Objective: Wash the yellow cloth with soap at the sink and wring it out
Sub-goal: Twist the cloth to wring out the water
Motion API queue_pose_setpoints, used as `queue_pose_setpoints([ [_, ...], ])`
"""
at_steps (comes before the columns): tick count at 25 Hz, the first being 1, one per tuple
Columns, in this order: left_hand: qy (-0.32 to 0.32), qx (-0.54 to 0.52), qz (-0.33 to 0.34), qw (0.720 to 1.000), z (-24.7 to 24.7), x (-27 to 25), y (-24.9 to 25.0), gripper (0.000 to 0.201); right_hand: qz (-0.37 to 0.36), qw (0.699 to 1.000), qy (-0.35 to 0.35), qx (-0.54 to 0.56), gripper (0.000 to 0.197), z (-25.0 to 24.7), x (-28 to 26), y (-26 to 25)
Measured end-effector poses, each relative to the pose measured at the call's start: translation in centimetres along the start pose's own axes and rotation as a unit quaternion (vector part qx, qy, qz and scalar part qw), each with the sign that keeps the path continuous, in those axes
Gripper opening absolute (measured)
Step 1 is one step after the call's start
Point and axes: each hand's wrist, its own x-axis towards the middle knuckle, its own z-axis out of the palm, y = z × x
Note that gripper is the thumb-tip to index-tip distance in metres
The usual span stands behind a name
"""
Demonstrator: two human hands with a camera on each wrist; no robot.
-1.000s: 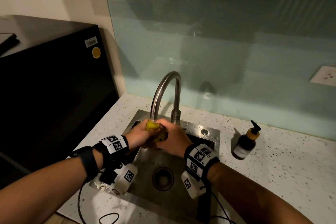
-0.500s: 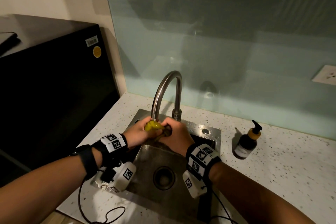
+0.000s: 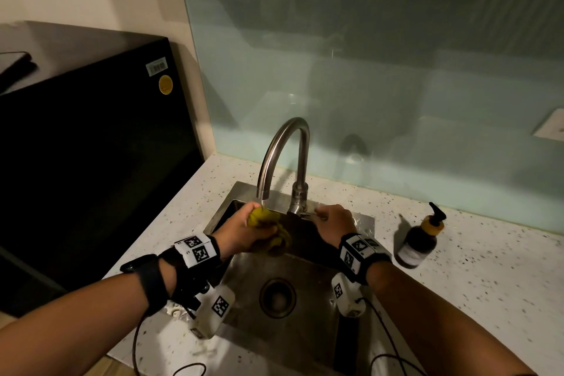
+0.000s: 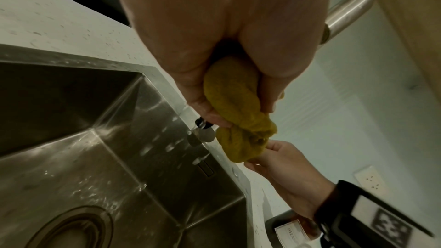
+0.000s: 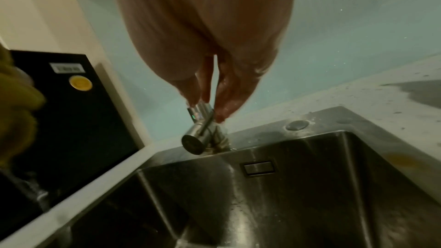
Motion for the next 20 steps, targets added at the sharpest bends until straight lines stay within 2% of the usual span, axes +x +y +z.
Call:
queue_pose_setpoints([
  [3, 0.007, -0.017, -0.007, 1.0, -0.1, 0.1, -0.2, 0.043, 0.037, 0.999, 0.024, 0.011, 0.017, 0.8, 1.2, 1.1],
  [7, 0.006, -0.049, -0.004, 0.999, -0.6, -0.3, -1.1, 0.043, 0.079, 0.996, 0.021, 0.019, 0.013, 1.8, 2.2, 1.7],
  [10, 0.009, -0.067, -0.015, 0.998, -1.1, -0.4, -1.9, 0.044, 0.056, 0.998, 0.007, -0.002, 0.017, 2.1, 3.1, 2.0],
  [12, 0.015, -0.07, -0.018, 0.997, -1.3, -0.5, -2.3, 0.045, 0.054, 0.998, 0.013, -0.017, 0.028, 2.0, 4.1, 2.4],
  [16, 0.017, -0.051, -0.022, 0.998, -1.5, -0.6, -2.4, 0.044, 0.03, 0.999, 0.015, -0.028, 0.012, 0.8, 4.8, 1.8],
  [19, 0.024, -0.024, -0.011, 0.999, -1.2, -0.9, -1.9, 0.042, 0.029, 0.998, 0.02, -0.056, 0.028, 0.1, 2.8, -0.1],
  [20, 0.025, -0.026, -0.004, 0.999, -0.9, -1.2, -1.4, 0.04, 0.042, 0.998, 0.038, -0.022, 0.037, 0.0, 1.6, -1.1],
])
